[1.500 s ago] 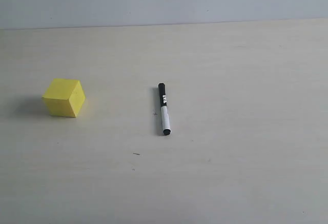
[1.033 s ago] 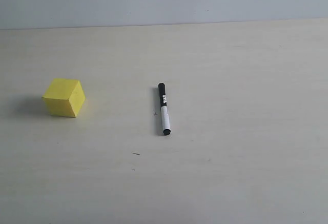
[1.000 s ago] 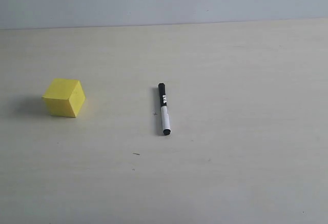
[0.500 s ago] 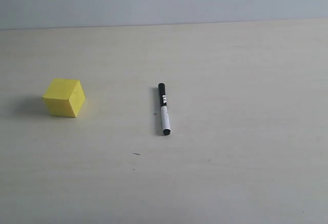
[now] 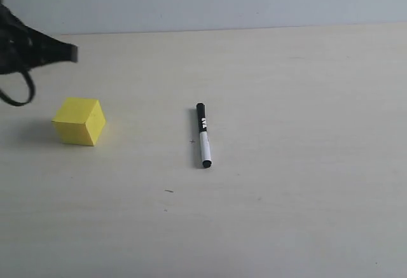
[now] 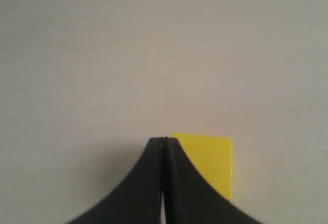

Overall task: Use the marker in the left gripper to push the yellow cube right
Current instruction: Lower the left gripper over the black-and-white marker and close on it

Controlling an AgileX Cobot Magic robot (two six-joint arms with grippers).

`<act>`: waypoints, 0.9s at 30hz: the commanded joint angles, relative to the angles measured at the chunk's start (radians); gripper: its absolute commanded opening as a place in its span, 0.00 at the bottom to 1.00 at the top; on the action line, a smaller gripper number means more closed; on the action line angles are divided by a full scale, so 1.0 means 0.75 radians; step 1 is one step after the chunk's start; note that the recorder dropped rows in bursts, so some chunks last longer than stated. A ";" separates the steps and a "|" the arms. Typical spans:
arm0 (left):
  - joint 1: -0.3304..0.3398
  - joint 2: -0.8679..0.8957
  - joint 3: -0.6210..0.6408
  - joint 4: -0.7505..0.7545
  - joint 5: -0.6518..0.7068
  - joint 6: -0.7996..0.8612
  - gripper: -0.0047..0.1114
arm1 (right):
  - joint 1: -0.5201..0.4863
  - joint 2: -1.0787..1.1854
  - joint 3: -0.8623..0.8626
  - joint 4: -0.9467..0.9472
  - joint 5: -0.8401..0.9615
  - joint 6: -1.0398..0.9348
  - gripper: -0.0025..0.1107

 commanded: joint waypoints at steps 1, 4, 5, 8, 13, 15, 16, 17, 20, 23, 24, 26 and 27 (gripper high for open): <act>-0.199 0.281 -0.328 -0.575 0.432 0.468 0.04 | 0.002 -0.007 0.006 -0.001 -0.009 -0.003 0.02; -0.339 0.476 -0.580 -0.955 0.413 0.737 0.04 | 0.002 -0.007 0.006 -0.001 -0.009 -0.003 0.02; -0.358 0.505 -0.619 -0.976 0.418 0.738 0.04 | 0.002 -0.007 0.006 -0.001 -0.009 -0.003 0.02; -0.436 0.670 -0.836 -1.040 0.405 0.725 0.04 | 0.002 -0.007 0.006 -0.001 -0.009 -0.003 0.02; -0.452 0.868 -1.041 -1.124 0.482 0.727 0.29 | 0.002 -0.007 0.006 -0.001 -0.009 -0.003 0.02; -0.452 0.909 -1.057 -1.124 0.488 0.641 0.53 | 0.002 -0.007 0.006 -0.001 -0.009 -0.003 0.02; -0.452 0.925 -1.057 -1.124 0.496 0.597 0.57 | 0.002 -0.007 0.006 -0.001 -0.009 -0.003 0.02; -0.452 0.939 -1.060 -1.124 0.499 0.566 0.58 | 0.002 -0.007 0.006 -0.001 -0.009 -0.003 0.02; -0.452 0.979 -1.059 -1.121 0.524 0.509 0.57 | 0.002 -0.007 0.006 -0.001 -0.009 -0.003 0.02; -0.452 1.011 -1.059 -1.117 0.540 0.495 0.56 | 0.002 -0.007 0.006 -0.001 -0.009 -0.003 0.02; -0.452 1.025 -1.062 -1.114 0.545 0.492 0.56 | 0.002 -0.007 0.006 -0.001 -0.009 -0.003 0.02; -0.452 1.048 -1.062 -1.114 0.552 0.477 0.56 | 0.002 -0.007 0.006 -0.001 -0.009 -0.003 0.02; -0.452 1.055 -1.062 -1.114 0.552 0.477 0.56 | 0.002 -0.007 0.006 -0.001 -0.009 -0.003 0.02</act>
